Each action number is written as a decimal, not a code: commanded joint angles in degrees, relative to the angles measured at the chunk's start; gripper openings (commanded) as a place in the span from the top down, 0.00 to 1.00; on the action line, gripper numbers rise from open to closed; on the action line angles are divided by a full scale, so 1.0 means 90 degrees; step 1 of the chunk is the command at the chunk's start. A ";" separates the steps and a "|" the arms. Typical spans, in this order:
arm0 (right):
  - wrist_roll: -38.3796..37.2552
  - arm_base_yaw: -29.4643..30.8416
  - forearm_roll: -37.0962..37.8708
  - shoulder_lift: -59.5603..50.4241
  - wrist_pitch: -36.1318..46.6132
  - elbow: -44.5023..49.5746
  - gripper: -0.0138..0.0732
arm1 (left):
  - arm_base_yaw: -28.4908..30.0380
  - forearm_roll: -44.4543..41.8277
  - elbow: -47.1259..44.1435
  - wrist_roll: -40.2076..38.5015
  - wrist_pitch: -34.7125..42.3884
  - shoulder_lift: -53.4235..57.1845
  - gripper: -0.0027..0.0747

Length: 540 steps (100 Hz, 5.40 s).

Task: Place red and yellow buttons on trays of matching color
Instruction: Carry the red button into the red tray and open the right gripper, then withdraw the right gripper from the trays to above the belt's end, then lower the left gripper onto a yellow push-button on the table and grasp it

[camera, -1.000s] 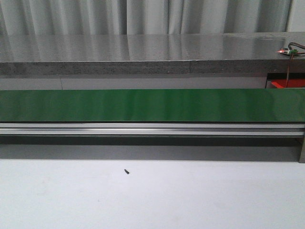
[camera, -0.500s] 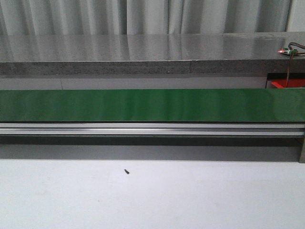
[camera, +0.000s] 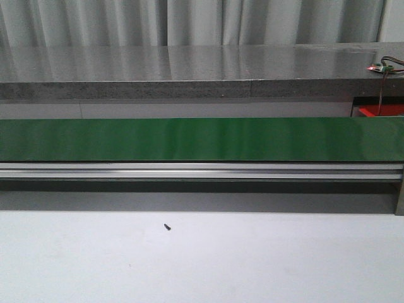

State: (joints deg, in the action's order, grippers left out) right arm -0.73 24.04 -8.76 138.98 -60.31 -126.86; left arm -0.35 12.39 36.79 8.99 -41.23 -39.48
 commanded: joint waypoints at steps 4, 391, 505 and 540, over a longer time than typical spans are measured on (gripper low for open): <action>0.0082 0.0026 -0.0028 -0.0601 0.0054 -0.0202 0.12 | -0.0050 0.0127 0.0170 -0.0008 0.0370 0.0014 0.99; 0.0357 -0.1881 -0.0083 -1.2466 0.1025 0.9767 0.92 | 0.0060 -0.0222 0.0709 -0.0271 0.0313 -0.0331 0.99; 0.0357 -0.1881 -0.0083 -1.2466 0.1024 0.9767 0.92 | 0.2517 -0.0191 0.5080 -0.1034 0.0099 -0.5391 0.19; 0.0357 -0.1881 -0.0083 -1.2466 0.1024 0.9767 0.92 | 0.2517 -0.0570 0.7037 -0.2233 -0.0582 -0.7184 0.23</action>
State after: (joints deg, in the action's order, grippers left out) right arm 1.79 7.00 -8.94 26.48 -54.35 -37.61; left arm 22.11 7.02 94.75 -8.81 -47.86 -103.62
